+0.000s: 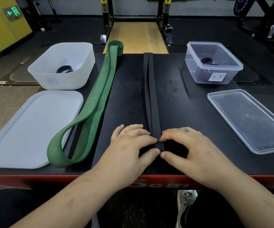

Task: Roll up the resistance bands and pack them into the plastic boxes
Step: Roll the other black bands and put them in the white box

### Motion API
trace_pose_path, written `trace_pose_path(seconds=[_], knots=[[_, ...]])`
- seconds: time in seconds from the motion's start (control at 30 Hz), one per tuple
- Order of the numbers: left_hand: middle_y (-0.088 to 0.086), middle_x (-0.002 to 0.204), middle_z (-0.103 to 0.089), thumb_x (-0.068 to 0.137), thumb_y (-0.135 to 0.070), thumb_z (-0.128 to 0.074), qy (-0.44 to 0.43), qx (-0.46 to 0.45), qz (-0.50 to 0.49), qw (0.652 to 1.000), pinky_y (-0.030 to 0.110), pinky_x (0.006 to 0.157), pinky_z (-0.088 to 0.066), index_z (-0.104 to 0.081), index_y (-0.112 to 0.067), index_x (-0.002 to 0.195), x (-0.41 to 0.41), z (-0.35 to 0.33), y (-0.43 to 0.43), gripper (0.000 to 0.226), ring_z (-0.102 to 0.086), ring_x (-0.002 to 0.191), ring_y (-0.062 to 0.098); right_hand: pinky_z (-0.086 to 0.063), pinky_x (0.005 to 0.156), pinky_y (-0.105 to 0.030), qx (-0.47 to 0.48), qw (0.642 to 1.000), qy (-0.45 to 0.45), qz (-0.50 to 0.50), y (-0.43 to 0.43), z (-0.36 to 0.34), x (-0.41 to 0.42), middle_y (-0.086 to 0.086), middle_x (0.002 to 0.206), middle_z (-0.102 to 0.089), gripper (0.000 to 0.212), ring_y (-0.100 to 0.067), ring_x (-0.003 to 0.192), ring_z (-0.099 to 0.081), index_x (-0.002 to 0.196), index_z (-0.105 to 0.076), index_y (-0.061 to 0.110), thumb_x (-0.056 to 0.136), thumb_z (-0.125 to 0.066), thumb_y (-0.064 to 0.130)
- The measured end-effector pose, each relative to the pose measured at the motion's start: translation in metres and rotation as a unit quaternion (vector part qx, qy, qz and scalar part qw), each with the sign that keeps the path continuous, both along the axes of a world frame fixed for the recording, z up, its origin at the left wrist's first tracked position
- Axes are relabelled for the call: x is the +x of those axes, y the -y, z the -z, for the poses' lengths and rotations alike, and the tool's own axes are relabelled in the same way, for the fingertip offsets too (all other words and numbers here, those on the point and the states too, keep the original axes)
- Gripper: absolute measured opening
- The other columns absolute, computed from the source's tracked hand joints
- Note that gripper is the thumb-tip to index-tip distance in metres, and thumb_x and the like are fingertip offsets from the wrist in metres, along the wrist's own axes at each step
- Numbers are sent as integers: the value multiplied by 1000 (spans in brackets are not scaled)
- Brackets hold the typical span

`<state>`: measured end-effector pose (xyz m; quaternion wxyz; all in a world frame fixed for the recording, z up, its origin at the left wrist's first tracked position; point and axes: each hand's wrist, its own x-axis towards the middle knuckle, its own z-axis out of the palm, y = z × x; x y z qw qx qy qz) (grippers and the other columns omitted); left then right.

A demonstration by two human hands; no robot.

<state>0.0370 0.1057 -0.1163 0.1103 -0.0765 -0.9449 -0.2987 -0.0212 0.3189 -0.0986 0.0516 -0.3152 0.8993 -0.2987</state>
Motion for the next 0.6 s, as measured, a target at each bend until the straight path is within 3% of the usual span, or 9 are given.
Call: trace_pose_path(seconds=[0.17,0.3,0.43,0.5,0.6], knots=[[-25,126,-61,91,-63,-43,7,5,-1,1000,37,125,-9,-71,-38,121,-3,-1,-1,48,-26,141,-10,-38,113,-32,30,999,19,23,0,4,1,32,133,-49,48,-5,136,-38,125,-46,64,81,-64,65],[-26,126,-60,94,-57,-47,16,13,3,1000,33,125,-8,-70,-37,121,-5,-3,0,40,-23,142,-13,-32,113,-24,23,999,17,31,5,5,1,33,142,-46,44,2,142,-31,125,-52,63,84,-69,58],[-26,129,-60,95,-59,-43,16,16,7,1000,33,126,-10,-67,-35,123,-3,-2,-1,44,-20,144,-16,-28,115,-20,19,1000,12,19,5,2,-3,33,143,-50,42,10,143,-29,126,-59,58,86,-71,54],[-25,134,-57,97,-56,-50,21,16,11,1000,33,126,-10,-60,-36,130,-1,-4,0,40,-17,145,-17,-23,113,-14,22,1000,8,6,4,1,-6,33,140,-53,40,15,143,-25,126,-61,54,87,-69,54],[-27,136,-53,93,-48,-66,31,17,26,999,33,127,-9,-55,-39,131,0,-5,2,40,-15,146,-16,-26,117,-18,15,1000,-16,-18,4,2,-12,34,131,-59,36,19,140,-27,127,-65,47,92,-67,54]])
